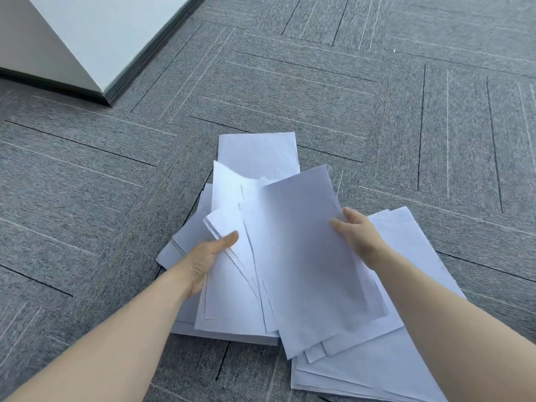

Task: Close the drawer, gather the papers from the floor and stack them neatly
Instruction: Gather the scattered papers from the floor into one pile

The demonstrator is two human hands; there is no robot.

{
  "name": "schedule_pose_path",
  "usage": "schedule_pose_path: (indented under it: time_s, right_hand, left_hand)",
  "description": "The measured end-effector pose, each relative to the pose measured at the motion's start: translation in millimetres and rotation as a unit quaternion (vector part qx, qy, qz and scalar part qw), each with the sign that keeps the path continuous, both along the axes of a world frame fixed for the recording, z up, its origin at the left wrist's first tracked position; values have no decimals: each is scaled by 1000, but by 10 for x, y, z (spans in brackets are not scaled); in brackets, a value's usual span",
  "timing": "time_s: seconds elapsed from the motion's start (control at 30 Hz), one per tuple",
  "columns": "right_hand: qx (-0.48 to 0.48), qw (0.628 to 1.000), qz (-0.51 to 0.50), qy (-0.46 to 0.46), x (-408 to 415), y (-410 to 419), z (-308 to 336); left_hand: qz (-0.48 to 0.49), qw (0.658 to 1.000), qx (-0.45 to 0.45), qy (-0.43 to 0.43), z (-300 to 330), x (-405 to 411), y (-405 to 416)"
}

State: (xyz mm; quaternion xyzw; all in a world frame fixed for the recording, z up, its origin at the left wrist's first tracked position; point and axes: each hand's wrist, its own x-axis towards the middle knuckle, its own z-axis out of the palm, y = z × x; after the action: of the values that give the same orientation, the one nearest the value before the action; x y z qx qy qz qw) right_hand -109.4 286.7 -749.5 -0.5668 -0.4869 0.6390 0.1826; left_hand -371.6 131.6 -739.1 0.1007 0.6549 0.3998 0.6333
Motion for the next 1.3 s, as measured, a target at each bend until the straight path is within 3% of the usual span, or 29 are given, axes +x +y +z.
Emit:
schedule_pose_path:
  time_s: [0.17,0.27,0.33,0.67,0.83,1.03,1.13,1.3]
  right_hand:
    - [54,985,52,-157,-161,-2,-80]
    - [115,941,108,-298,-224,7,-131]
    - [139,920,133,-341,-252,-1,-151]
    - [70,932,147,-324,-272,-46,-123]
    - [19,936,160,-314,-276,-83,-117]
    - [72,961,73,-258,-186,-138,-101]
    - [142,917,25,-371,92,-8,-117]
    - [103,853,-17,-511,654,139,-111]
  left_hand:
    - [33,995,-33,92,-142,74,-14]
    - [40,992,-46,109,-176,102,-37]
    - [34,993,-45,106,-188,122,-44]
    - [34,998,-35,39,-206,339,-59]
    - [4,998,-20,64,-211,431,-67]
    - [66,988,-18,141,-221,267,-56]
    - [103,981,-14,167,-233,-20,-108]
    - [145,970,-25,192,-288,-281,-238]
